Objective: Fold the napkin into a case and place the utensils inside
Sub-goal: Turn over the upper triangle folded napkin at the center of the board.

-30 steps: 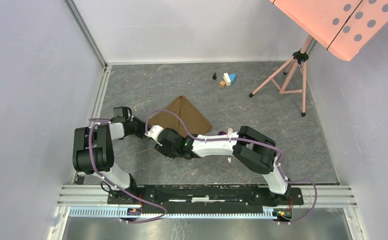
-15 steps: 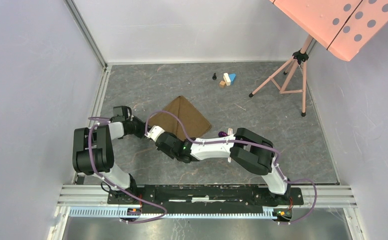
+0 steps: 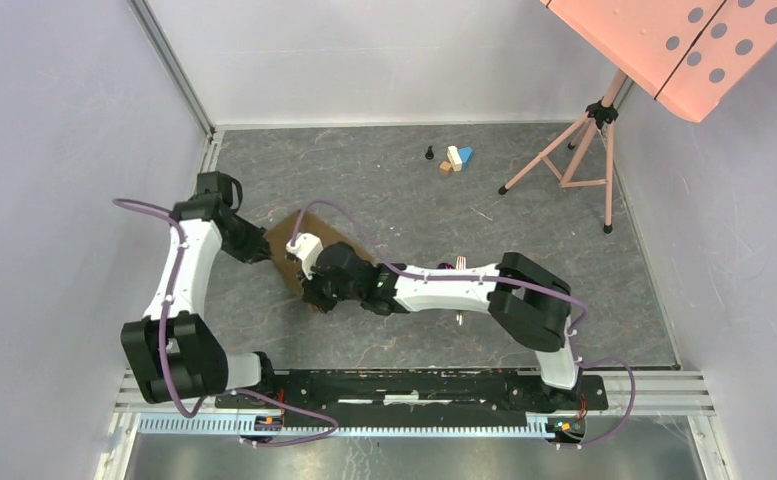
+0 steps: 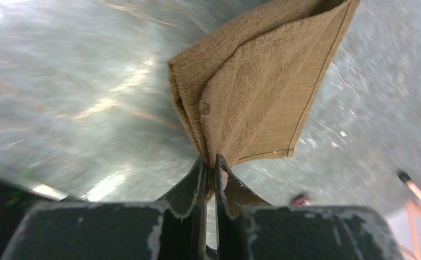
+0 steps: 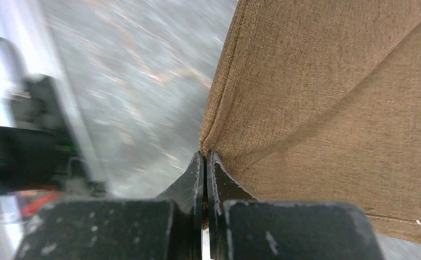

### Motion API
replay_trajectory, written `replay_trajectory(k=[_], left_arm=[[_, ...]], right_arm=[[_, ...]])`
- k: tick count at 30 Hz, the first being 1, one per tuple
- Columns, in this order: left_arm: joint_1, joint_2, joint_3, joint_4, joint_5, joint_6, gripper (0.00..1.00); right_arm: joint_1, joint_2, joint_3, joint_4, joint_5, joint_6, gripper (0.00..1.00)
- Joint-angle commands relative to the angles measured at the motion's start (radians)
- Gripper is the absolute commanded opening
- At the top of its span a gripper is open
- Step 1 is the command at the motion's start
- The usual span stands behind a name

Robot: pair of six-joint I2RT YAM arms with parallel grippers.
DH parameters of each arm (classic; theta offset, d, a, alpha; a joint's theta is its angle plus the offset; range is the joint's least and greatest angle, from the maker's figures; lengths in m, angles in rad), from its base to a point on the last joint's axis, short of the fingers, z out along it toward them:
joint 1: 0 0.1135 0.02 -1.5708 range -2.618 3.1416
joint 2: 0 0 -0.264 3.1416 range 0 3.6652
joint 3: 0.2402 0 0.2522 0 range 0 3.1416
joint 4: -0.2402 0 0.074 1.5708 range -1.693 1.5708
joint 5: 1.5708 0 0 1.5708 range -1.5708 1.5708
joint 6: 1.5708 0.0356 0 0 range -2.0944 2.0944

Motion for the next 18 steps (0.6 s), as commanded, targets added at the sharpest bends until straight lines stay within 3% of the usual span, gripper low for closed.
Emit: replay_trajectory(k=[1,4,6,8,10,13,18], left_arm=[[0.028,-0.064,0.245,-0.455,-0.407,-0.009,0.02],[0.027,-0.110,0.366,-0.579,-0.513,0.006,0.02],[0.027,-0.147,0.413,-0.595,-0.529,0.006,0.02],[0.012,-0.158,0.431,-0.554,-0.513,0.007,0.02],[-0.033,-0.110,0.428,-0.504,-0.512,0.006,0.02],[-0.194,0.051,0.460,-0.468,-0.602,-0.015,0.02],[-0.385,0.443,0.642,-0.398,-0.647,0.063,0.02]], right_arm=[[-0.035,-0.093,-0.106,0.297,-0.400,0.259,0.00],[-0.047,-0.076,-0.160,0.590,-0.638,0.506,0.00],[-0.051,-0.040,-0.205,0.900,-0.731,0.725,0.00],[-0.058,0.005,-0.228,1.074,-0.766,0.869,0.00],[-0.074,0.043,-0.264,1.180,-0.780,0.962,0.00],[-0.118,0.076,-0.331,1.263,-0.789,1.011,0.00],[-0.223,0.092,-0.522,1.339,-0.791,0.998,0.00]])
